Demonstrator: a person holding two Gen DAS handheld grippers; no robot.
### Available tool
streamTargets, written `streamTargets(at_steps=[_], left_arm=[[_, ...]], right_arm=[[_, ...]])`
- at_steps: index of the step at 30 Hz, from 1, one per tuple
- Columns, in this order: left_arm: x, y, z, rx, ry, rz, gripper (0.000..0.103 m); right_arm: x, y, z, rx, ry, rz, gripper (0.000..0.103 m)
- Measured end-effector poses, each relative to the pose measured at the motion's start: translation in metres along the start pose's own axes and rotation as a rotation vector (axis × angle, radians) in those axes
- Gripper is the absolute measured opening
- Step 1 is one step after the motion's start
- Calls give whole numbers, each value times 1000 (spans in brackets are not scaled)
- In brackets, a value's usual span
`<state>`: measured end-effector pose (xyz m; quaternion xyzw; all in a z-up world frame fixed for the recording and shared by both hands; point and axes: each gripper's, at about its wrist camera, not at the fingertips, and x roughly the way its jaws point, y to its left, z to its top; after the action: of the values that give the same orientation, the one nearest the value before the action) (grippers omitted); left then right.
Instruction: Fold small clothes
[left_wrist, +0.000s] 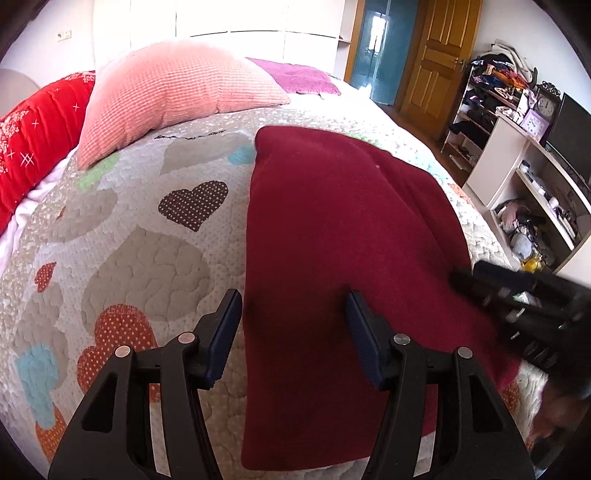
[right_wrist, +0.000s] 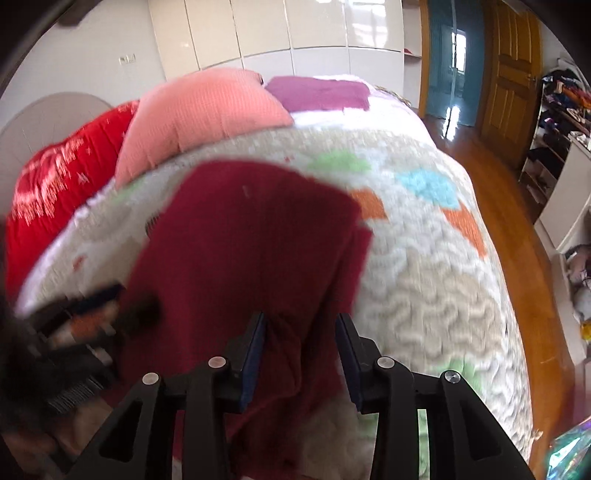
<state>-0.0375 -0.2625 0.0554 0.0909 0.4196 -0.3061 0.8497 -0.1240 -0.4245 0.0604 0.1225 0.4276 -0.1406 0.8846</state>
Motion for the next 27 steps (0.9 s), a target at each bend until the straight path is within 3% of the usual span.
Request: streamTargets(at_steps=[2,7,11,13,14,16,21,25,27], left_arm=[[-2,-3,-2,6,-6,16,58],[-10,-3,-2,6,2,17,58],[-19,7,-1,-32,3,-60,58],[-21,14,-1,-67,9,-116,58],[-20,19,-1,-89,15,-142,58],[-18,23,0,-109,21,-175,59],[1,23,-1,-140,17,-239,81],[24,22,-3,-157,51,-249,83],[32,29,-4,-205,73,-307,81]], right_arm=[[4,-9,-7,40,-20,14,46],[-10,-19,-4,127,-32,96,46],[-24,-29,-7,202,-71,176,56],[-20,-35,-7,239,-59,213,67],[-16,-38,-8,257,-45,230,68],[-7,-42,-9,285,-27,263,68],[21,-43,-6,330,-6,339,70],[42,-41,-4,369,3,405,73],[45,-36,-2,346,-3,425,61]])
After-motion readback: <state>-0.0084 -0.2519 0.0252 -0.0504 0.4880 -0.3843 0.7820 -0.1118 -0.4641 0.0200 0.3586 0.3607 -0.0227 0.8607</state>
